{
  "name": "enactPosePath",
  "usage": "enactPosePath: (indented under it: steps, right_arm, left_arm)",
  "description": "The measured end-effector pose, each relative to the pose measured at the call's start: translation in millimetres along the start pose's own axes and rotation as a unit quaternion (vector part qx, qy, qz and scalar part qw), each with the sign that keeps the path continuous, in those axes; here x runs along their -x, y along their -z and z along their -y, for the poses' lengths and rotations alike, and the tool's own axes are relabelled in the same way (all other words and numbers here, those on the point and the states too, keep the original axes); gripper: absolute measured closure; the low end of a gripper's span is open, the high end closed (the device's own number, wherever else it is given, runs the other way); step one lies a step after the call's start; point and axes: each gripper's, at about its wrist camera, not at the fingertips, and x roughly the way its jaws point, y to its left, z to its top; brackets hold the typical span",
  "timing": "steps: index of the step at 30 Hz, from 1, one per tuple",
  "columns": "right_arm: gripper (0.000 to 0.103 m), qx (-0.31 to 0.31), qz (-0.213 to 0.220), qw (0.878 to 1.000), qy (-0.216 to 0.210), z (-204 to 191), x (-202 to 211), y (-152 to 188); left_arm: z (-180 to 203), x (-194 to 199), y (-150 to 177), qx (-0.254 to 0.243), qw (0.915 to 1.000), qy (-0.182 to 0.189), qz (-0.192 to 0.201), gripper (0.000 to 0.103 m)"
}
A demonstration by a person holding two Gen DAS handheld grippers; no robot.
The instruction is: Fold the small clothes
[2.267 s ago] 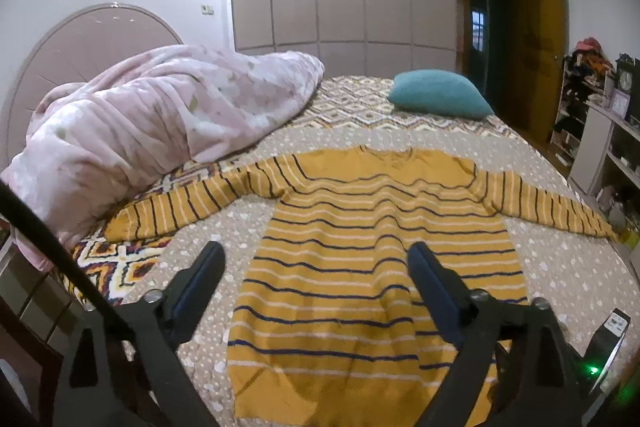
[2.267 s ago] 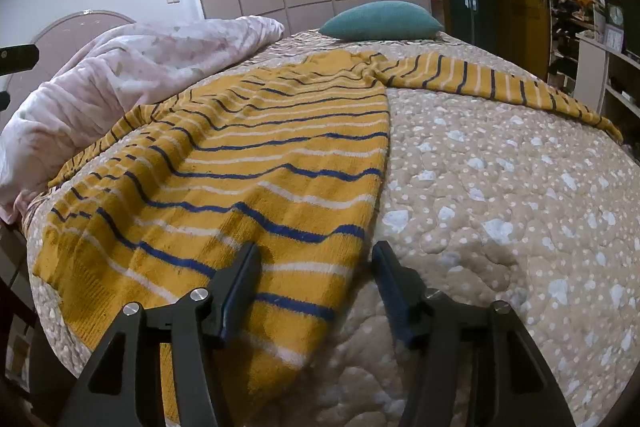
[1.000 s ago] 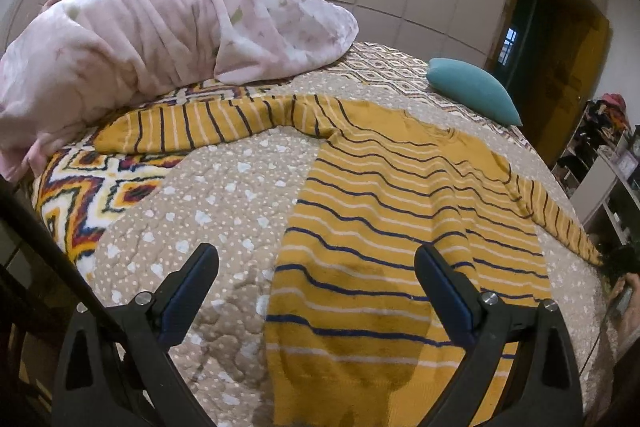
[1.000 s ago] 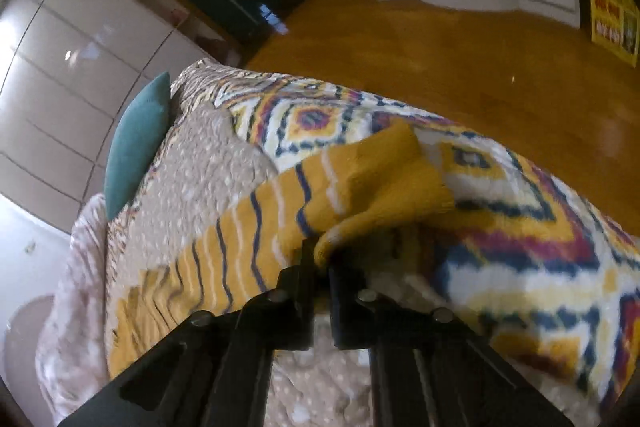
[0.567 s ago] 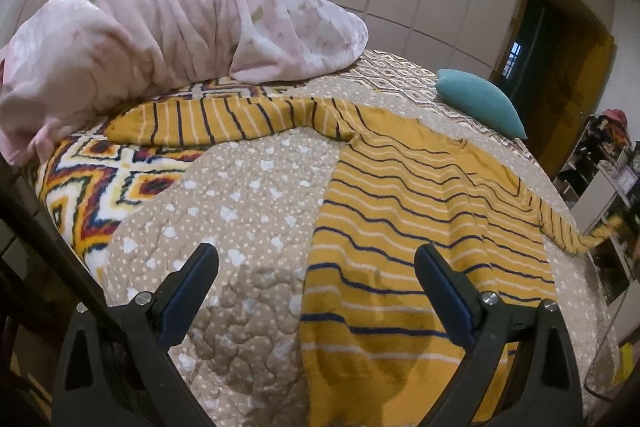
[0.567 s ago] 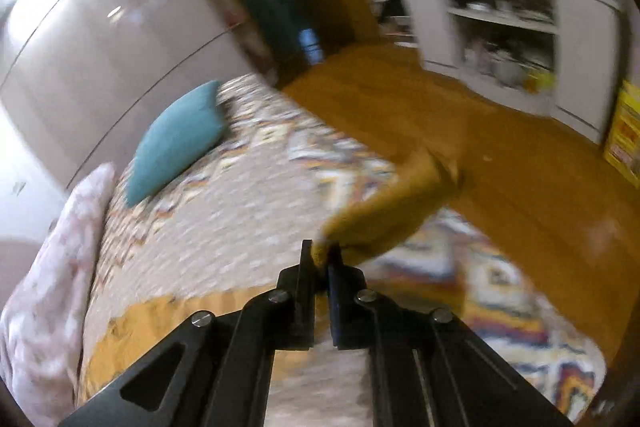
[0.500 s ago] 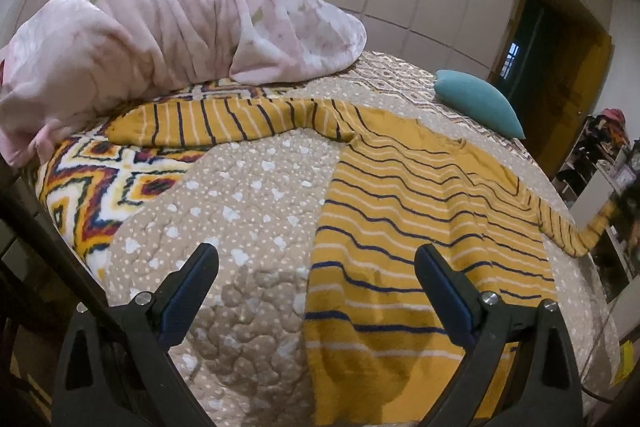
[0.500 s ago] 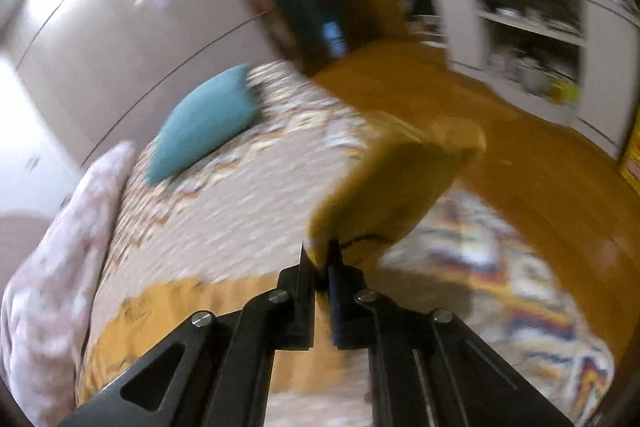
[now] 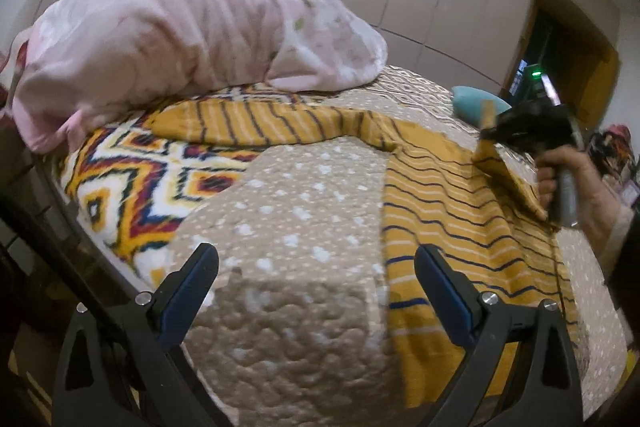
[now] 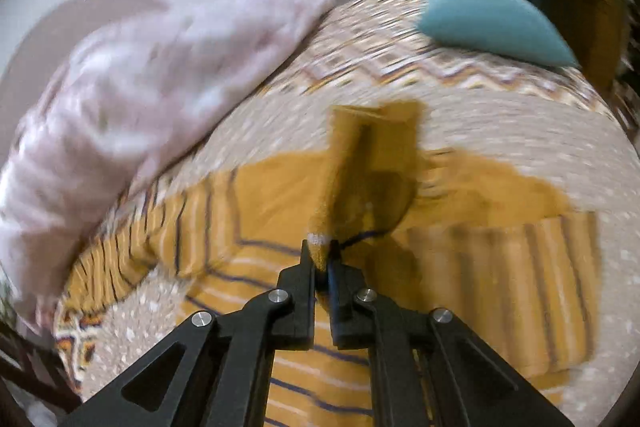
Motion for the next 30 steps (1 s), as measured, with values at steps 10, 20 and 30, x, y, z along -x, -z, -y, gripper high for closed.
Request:
enactPosePath:
  steps: [10, 20, 30]
  right_arm:
    - [0.083, 0.155, -0.052, 0.986, 0.032, -118.2, -72.2, 39.8]
    - [0.056, 0.15, -0.019, 0.988, -0.02, -81.9, 13.8, 79.8]
    - [0.056, -0.025, -0.01, 0.995, 0.099, 120.1, 48.1, 89.2]
  left_arm:
    - [-26.4, 3.4, 0.1, 0.036, 0.9993, 0.0, 0.0, 0.005]
    - [-47.8, 3.6, -10.5, 0.083, 0.9964, -0.013, -0.006, 0.005]
    - [-36.1, -2.6, -16.6, 0.082, 0.9962, -0.019, -0.021, 0.005]
